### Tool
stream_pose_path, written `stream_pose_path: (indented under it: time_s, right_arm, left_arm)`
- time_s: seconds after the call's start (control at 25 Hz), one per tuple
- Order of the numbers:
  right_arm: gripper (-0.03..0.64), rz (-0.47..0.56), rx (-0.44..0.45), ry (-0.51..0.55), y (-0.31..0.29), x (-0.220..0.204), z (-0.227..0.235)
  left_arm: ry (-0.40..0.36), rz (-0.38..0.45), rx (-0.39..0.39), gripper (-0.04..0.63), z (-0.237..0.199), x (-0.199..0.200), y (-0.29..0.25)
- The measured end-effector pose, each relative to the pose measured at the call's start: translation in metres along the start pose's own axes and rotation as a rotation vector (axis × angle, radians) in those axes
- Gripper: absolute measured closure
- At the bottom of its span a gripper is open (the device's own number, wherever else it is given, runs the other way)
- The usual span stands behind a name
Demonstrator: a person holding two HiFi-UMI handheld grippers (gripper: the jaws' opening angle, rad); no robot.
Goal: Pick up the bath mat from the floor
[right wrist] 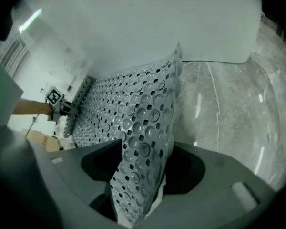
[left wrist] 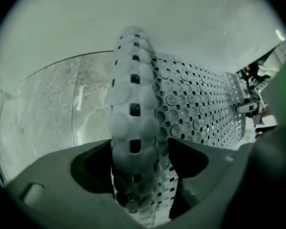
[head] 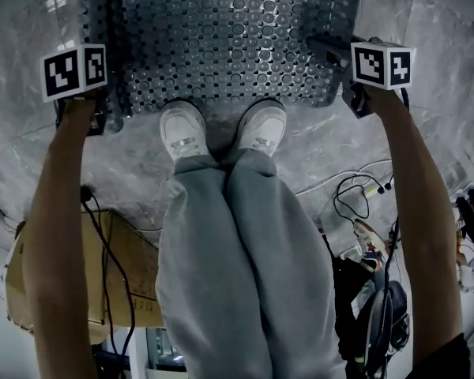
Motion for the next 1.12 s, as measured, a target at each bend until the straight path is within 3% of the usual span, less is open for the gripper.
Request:
stream_pose_path:
  time_s: [0.04,0.12,0.16,0.24,0.44,0.72,1.12]
  right_arm:
    - [0.369,-0.009,-0.024,0.002,-0.003,0.0,-0.002]
    - [0.517,-0.029,-0.041,-0.037,-0.009,-0.004,-0.009]
    - [0.519,-0.04,-0.056,-0.057,-0.011,-0.005,-0.013]
    - [0.594,-0.056,-0.116,-0.061,-0.011,-0.006,-0.016]
    - [0.595,-0.05,-0.102,-0.075,0.006,0.002,-0.038]
    - [0.598,-0.028,-0.134,-0.032,0.034,0.004,-0.081]
    - [0.6,-0.012,-0.184,0.135,0.08,-0.009,-0.14]
  left_arm:
    - [0.014,-0.002,-0.013,0.242,0.003,0.002,0.001]
    - [0.026,-0.023,-0.01,0.355,0.004,0.002,0.004]
    - [0.019,-0.038,0.0,0.385,0.004,0.002,0.007]
    - [-0.008,-0.056,0.012,0.42,0.005,0.002,0.014]
    - [-0.087,-0.047,-0.043,0.481,0.021,0.0,0.042]
    - [-0.189,-0.017,-0.096,0.501,0.059,-0.006,0.091]
    - [-0.306,0.027,-0.1,0.525,0.107,-0.048,0.153]
Point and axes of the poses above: the fingertips, and each gripper's own axes: y backward along the fingers, z to its right, x out of its top, the point moved 4 cm from there along y, backward along the fingers, and after that the axes turned 3 degrees about y, right-handed, at the moved point
